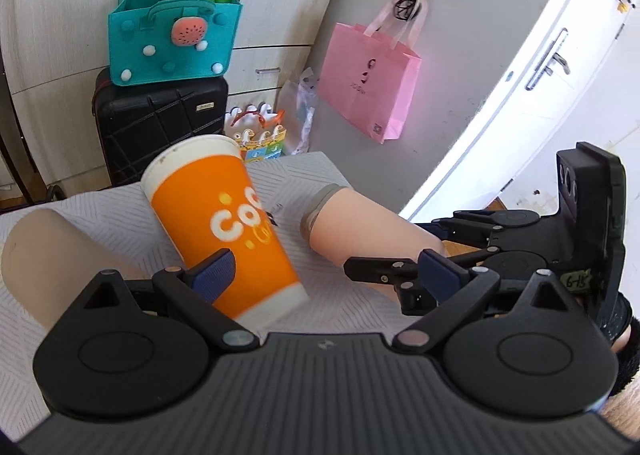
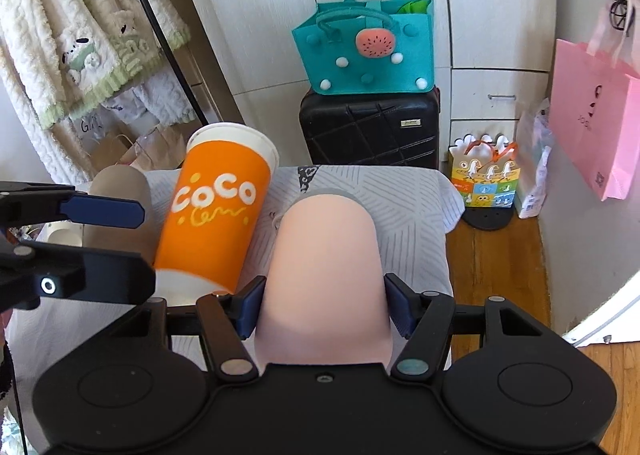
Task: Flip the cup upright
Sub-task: 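Lift the pink tumbler with the right gripper and swing it lid-up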
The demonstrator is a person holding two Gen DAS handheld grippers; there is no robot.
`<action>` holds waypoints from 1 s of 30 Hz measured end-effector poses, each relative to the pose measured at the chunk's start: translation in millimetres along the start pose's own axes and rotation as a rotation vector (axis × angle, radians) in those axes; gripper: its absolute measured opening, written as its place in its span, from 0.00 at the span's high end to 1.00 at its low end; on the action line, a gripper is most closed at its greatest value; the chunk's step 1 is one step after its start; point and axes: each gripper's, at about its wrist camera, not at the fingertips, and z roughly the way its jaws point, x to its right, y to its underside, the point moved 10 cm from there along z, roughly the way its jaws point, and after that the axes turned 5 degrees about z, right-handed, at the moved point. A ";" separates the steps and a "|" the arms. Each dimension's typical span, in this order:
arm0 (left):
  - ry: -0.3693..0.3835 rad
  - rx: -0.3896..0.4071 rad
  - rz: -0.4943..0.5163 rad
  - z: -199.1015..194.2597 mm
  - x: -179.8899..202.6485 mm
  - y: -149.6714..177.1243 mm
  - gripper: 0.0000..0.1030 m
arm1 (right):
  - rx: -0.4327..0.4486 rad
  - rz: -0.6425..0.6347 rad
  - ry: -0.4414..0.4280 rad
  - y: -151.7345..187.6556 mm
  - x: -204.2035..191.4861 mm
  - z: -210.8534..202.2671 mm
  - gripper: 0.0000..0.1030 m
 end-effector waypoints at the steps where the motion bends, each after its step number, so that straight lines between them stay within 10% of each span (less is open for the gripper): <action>1: 0.001 0.003 0.005 -3.7 3.5 2.6 0.04 | 0.005 0.000 0.000 3.2 -1.5 -4.0 0.35; 16: 0.037 -0.017 0.031 -61.3 32.8 66.2 0.04 | 0.070 0.041 -0.012 65.7 -22.4 -60.5 0.35; 30: 0.021 0.015 -0.003 -137.6 -2.0 104.8 0.04 | 0.065 -0.076 -0.157 96.1 -128.2 -75.6 0.35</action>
